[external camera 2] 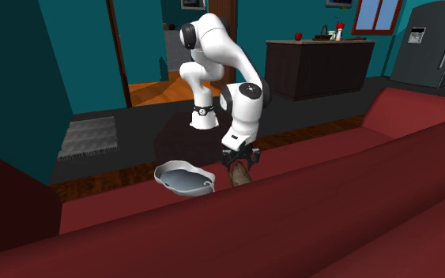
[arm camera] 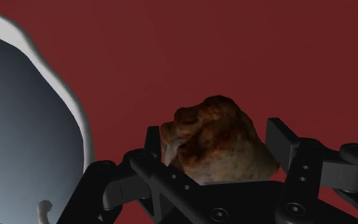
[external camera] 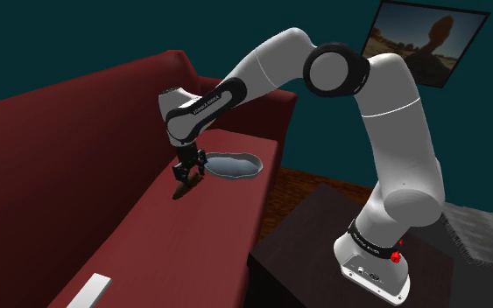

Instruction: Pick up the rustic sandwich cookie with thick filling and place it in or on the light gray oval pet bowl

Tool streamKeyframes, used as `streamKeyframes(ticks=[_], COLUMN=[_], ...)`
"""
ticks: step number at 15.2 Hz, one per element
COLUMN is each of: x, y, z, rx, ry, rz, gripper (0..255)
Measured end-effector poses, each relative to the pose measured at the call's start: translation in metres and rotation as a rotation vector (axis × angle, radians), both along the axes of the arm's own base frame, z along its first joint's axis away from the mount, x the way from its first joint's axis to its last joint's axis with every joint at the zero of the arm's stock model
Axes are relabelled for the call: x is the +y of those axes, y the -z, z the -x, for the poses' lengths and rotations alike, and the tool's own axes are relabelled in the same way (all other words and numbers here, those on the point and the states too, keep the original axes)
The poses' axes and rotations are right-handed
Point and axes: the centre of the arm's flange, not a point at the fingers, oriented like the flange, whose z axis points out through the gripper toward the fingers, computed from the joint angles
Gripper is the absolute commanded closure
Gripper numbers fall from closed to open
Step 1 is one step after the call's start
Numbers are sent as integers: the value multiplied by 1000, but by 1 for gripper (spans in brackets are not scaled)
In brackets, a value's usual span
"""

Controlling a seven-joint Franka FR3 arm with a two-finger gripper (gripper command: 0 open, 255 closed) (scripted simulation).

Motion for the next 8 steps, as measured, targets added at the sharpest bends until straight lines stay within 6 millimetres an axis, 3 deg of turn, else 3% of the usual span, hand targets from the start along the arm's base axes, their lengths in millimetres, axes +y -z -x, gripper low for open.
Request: streamKeyframes(ticks=[8], x=[1], y=[-42], z=[1], rx=[0], ry=[0], rz=[0], gripper=[255])
